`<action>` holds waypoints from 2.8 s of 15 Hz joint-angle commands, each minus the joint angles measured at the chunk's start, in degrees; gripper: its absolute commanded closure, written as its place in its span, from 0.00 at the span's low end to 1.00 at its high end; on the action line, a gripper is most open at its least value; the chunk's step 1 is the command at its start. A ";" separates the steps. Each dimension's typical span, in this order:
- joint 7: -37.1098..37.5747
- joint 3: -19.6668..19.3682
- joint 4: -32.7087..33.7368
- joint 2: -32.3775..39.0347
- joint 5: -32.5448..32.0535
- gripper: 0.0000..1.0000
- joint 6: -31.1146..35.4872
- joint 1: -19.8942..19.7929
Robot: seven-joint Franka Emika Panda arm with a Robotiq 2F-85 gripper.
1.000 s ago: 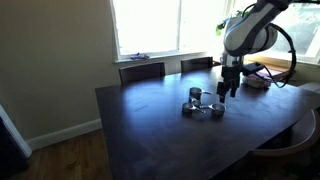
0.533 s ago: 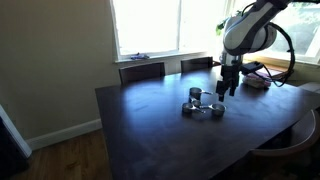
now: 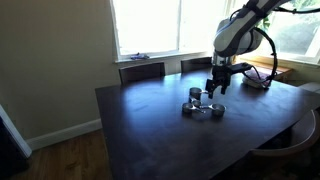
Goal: Stack the cups
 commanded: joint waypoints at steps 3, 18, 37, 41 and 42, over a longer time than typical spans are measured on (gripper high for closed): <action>6.25 -0.06 9.72 8.88 1.07 0.00 2.00 0.58; 14.53 -1.02 26.88 23.29 1.37 0.03 0.97 1.25; 13.35 -0.14 27.90 23.93 1.68 0.94 -1.25 0.55; 12.39 -0.15 25.78 21.68 1.05 0.94 -0.13 1.00; 11.89 -0.04 25.31 21.17 0.96 0.93 0.13 1.01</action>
